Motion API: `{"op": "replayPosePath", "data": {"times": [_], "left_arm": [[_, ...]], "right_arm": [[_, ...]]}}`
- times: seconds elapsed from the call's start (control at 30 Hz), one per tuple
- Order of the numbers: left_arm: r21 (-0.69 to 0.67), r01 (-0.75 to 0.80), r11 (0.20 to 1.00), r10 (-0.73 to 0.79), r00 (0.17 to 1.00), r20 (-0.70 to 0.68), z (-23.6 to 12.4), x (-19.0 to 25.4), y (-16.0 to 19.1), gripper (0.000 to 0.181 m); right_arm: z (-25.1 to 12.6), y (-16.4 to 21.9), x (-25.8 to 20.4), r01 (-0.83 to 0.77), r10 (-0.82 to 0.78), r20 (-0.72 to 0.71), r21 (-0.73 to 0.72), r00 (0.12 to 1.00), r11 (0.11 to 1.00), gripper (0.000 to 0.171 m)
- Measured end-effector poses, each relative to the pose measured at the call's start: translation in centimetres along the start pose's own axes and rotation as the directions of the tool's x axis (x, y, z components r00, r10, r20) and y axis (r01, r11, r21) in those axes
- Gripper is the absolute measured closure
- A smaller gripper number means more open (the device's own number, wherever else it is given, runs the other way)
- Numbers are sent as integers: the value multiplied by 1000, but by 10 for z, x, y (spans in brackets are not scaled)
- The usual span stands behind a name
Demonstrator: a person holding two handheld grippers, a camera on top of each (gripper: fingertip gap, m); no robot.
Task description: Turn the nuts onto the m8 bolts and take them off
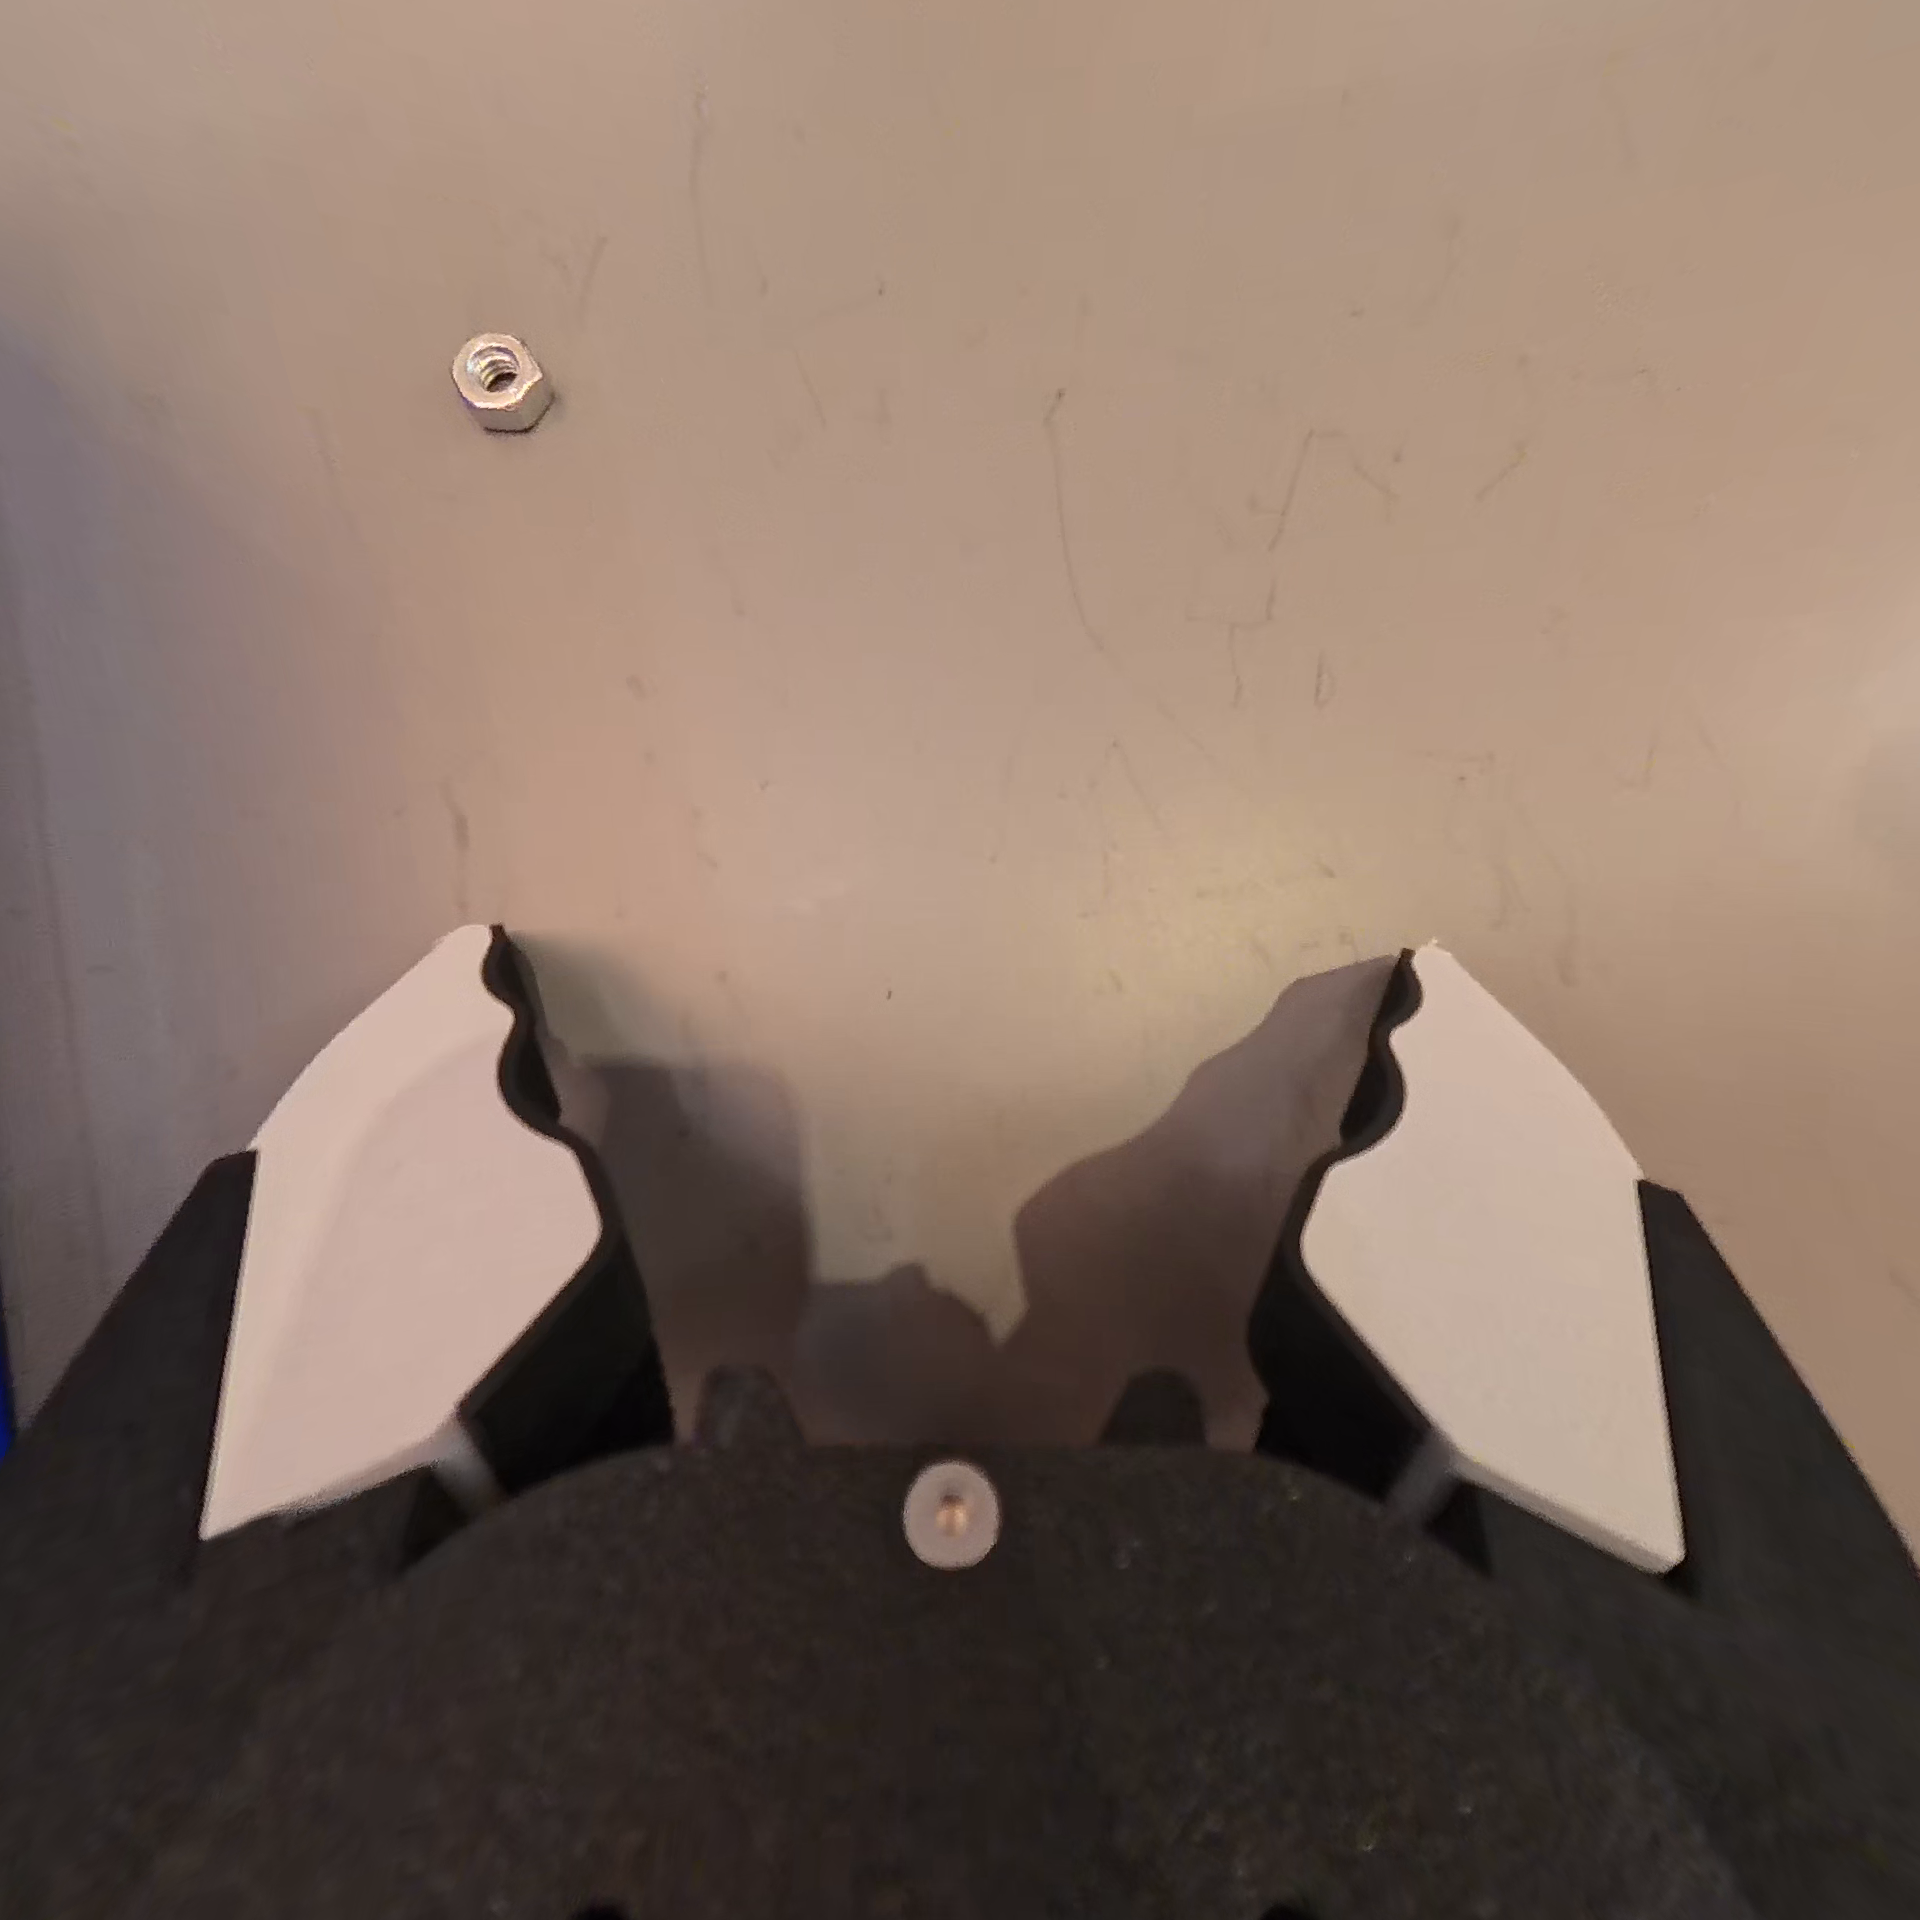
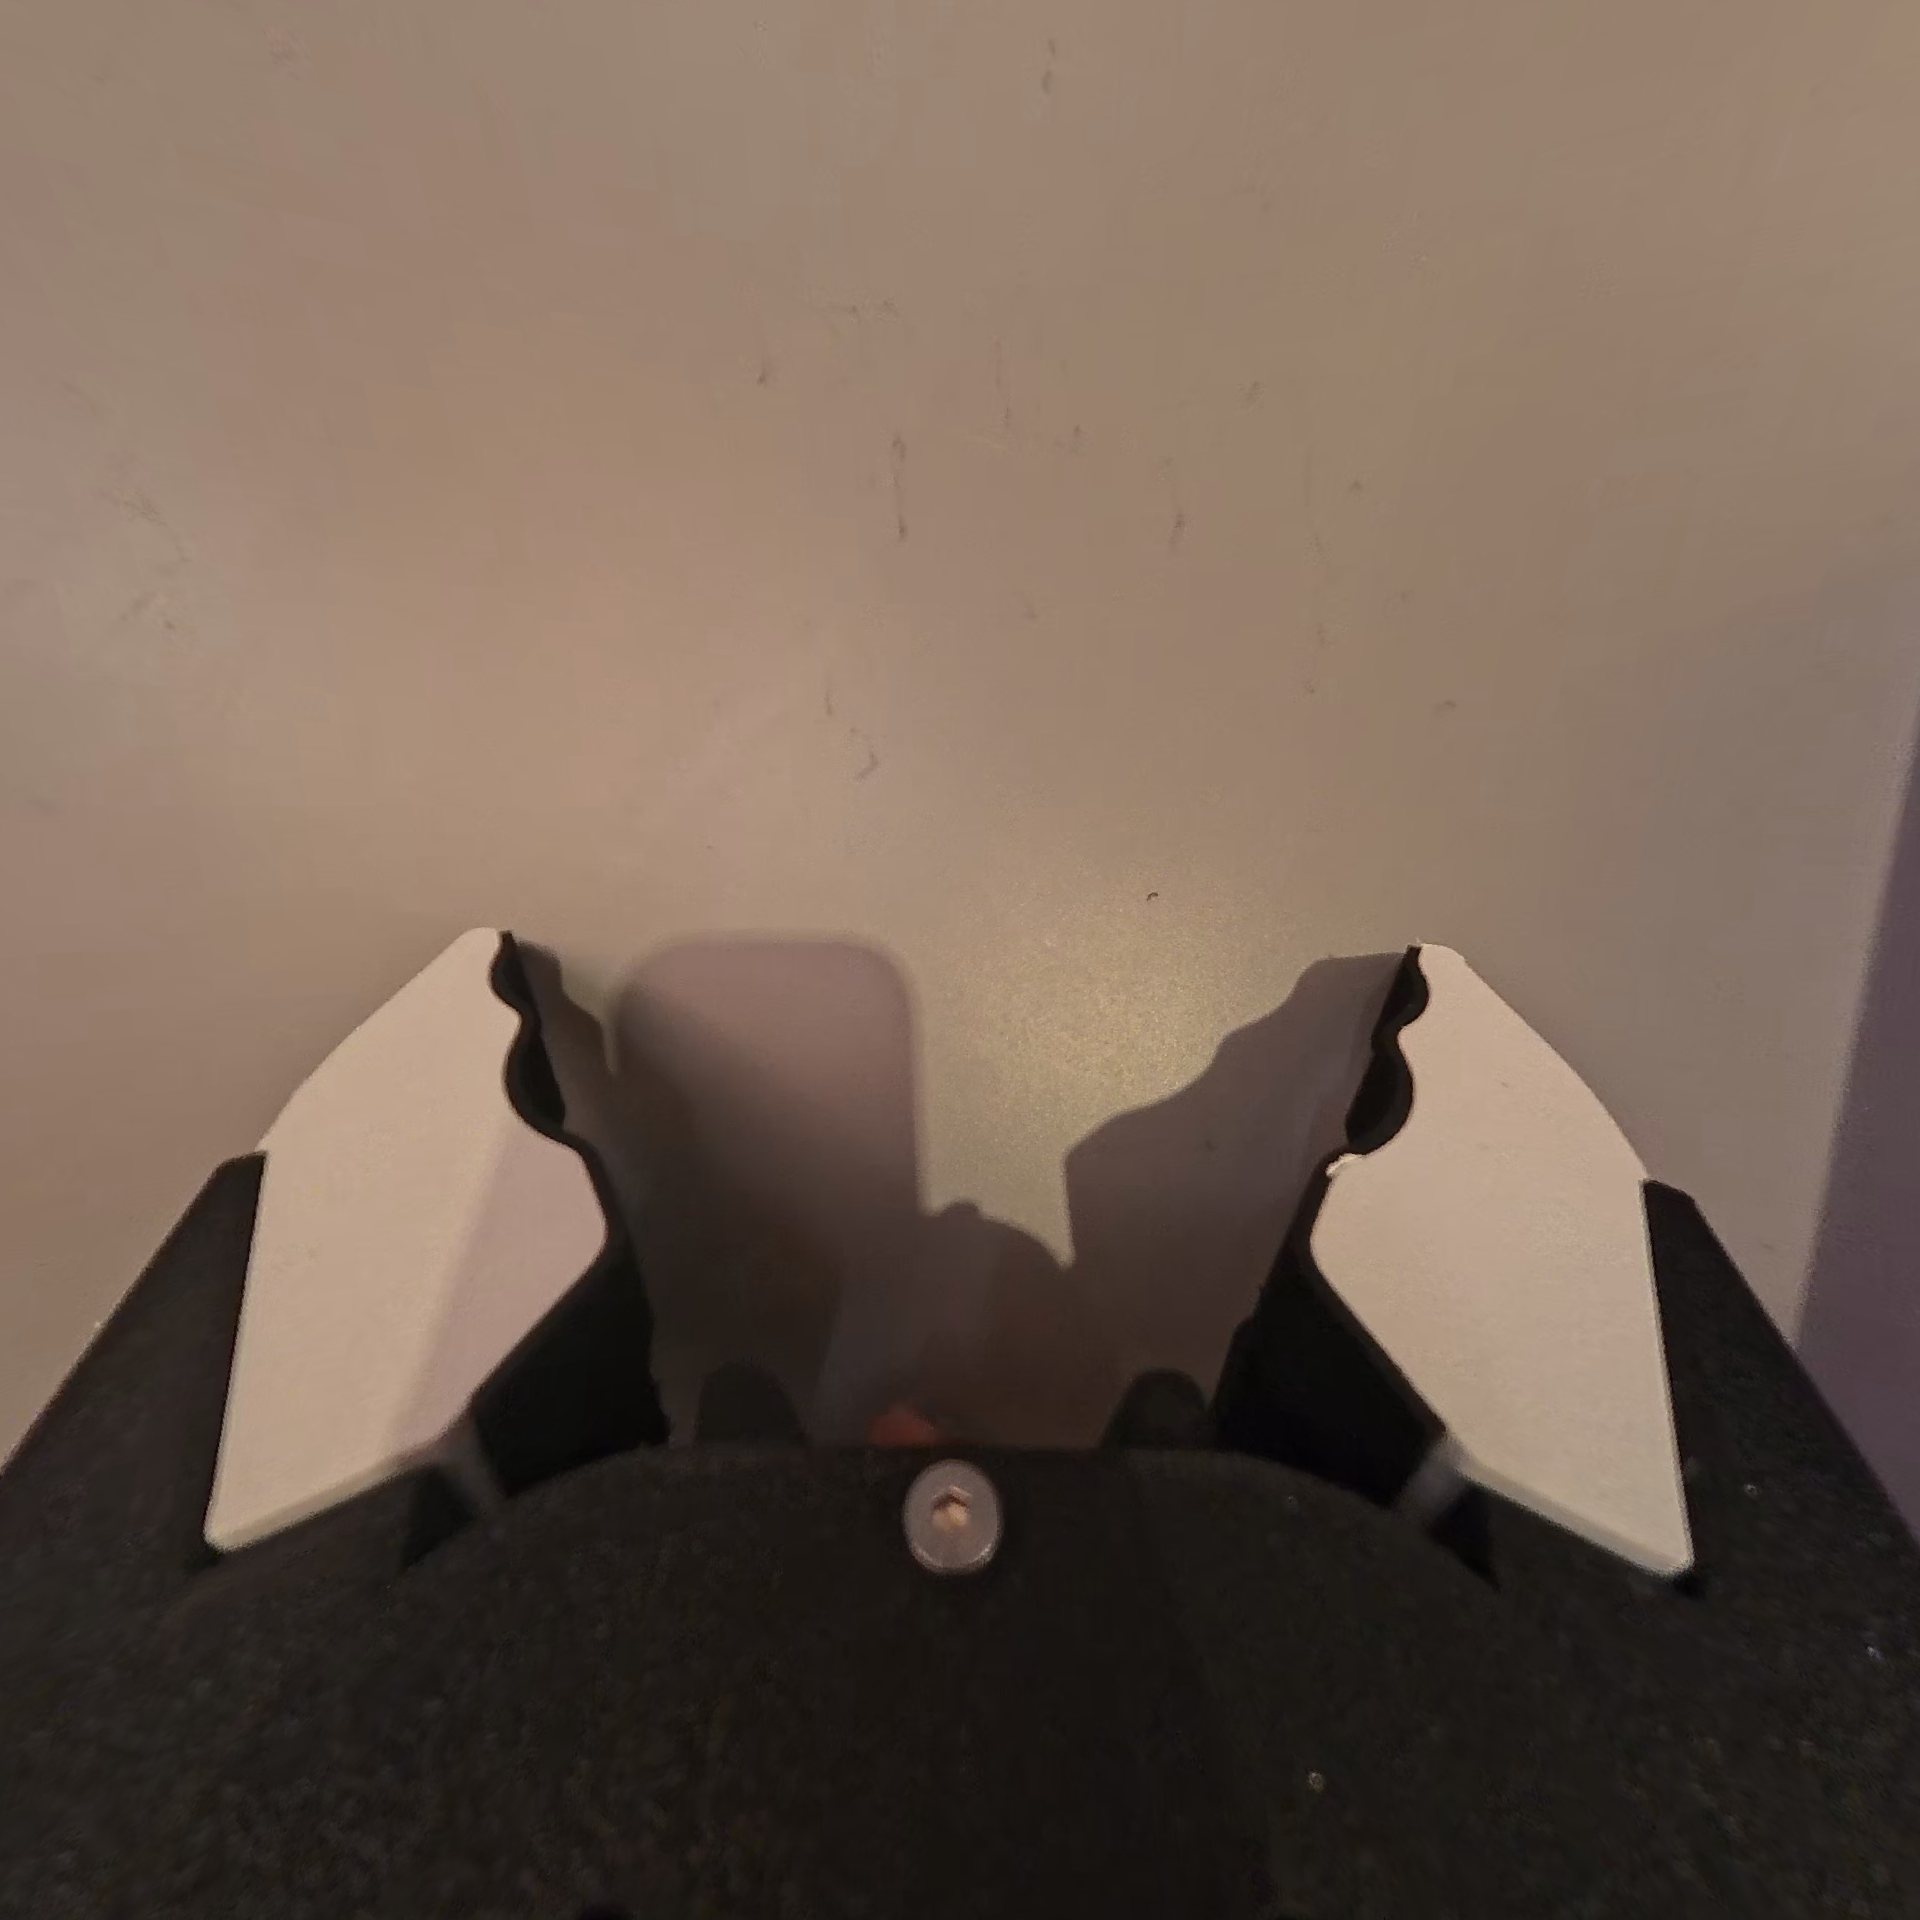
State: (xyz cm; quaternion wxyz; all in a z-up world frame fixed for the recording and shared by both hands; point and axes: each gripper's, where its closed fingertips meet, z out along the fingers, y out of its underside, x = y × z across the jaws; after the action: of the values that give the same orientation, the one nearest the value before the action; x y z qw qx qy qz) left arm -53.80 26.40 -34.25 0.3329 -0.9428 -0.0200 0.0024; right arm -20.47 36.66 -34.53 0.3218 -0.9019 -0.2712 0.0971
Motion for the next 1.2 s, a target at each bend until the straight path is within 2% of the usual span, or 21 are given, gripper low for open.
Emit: {"op": "replayPosePath", "data": {"times": [0.47, 0.6, 0.83, 1.03, 1.2], "left_arm": [[3, -2, 1000, 2, 1000, -9, 4, -5, -5, 35], [78, 67, 995, -60, 994, -95, -4, -3, -15, 35], [340, 106, 934, -41, 980, -194, -60, -5, -49, 35], [505, 124, 854, -20, 978, -207, -126, -13, -74, 35], [631, 142, 762, -28, 982, -188, -181, -29, -81, 35]], "right_arm": [[-1, 0, 0, 3, -3, 23, 9, 1000, 1000, 25], [-7, -5, 4, -61, 58, 64, 51, 996, 997, 25], [-44, -35, 25, -22, 24, -6, 259, 1000, 966, 25], [-107, -72, 29, 104, -57, -108, 508, 993, 855, 25], [-148, -88, 25, 120, -63, -117, 578, 991, 807, 25]]}}
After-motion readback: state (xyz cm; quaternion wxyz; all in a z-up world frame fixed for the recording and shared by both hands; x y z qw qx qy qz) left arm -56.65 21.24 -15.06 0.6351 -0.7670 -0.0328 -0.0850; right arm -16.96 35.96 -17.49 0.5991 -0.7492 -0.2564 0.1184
